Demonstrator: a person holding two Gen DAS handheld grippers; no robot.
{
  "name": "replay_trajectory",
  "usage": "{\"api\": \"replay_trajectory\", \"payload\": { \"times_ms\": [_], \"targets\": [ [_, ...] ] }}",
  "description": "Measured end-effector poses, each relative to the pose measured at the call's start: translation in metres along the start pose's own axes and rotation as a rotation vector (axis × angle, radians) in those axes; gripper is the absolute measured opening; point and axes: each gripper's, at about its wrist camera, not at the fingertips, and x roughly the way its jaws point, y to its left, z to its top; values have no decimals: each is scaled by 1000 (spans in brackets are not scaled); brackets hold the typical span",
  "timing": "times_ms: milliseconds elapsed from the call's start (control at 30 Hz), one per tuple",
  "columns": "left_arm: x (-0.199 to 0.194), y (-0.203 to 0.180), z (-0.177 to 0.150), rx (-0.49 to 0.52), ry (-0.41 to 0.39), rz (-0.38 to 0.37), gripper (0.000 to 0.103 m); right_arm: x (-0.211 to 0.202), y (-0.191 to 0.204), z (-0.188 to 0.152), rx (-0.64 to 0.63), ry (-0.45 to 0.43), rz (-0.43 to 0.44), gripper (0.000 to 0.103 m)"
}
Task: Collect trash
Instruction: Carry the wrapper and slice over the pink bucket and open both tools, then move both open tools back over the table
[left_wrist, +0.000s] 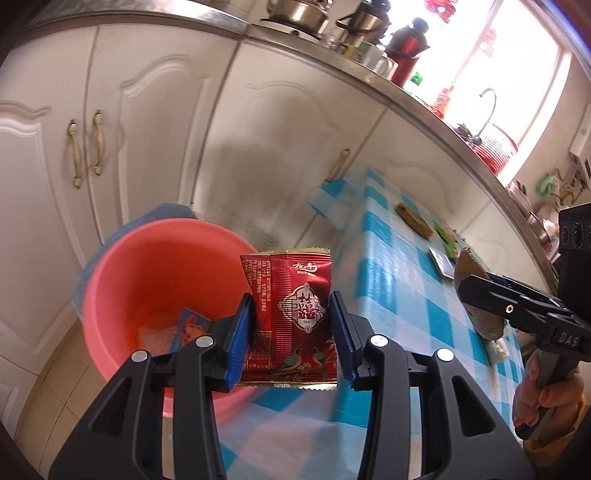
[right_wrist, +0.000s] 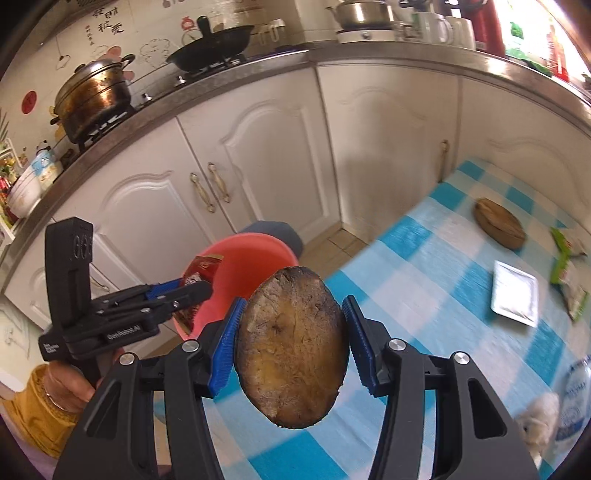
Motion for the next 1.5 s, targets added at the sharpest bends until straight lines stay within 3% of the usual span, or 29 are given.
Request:
{"api": "replay_trajectory", "payload": {
  "times_ms": [267, 467, 533, 600, 667, 800, 1067, 1200, 1333, 1500],
  "targets": [
    [10, 39, 7, -52, 1, 91, 43, 49, 31, 32, 9, 23, 118, 54],
    [25, 56, 4, -59, 22, 158, 43, 84, 44, 42, 20, 62, 152, 55],
    [30, 64, 3, -70, 21, 188, 51, 94, 44, 42, 31, 82, 165, 58],
    [30, 71, 2, -96, 6, 213, 79, 97, 39, 40, 66, 83, 163, 72],
    [29, 77, 1, -117, -8, 226, 81, 92, 32, 38, 101, 60, 172, 81],
    [24, 83, -3, -150, -27, 241, 84, 73, 18, 33, 151, 19, 137, 90],
    [-2, 79, -9, -170, -129, 231, 88, 20, -13, 6, 210, -125, 79, 91],
    [-12, 62, -10, -111, -182, 211, 88, -9, -17, -22, 199, -251, 71, 94],
    [-13, 39, -11, -65, -176, 177, 89, -28, -14, -51, 158, -353, 63, 98],
    [-10, -2, -10, 52, -123, 183, 89, -36, -10, -68, 129, -375, 61, 98]
  ]
}}
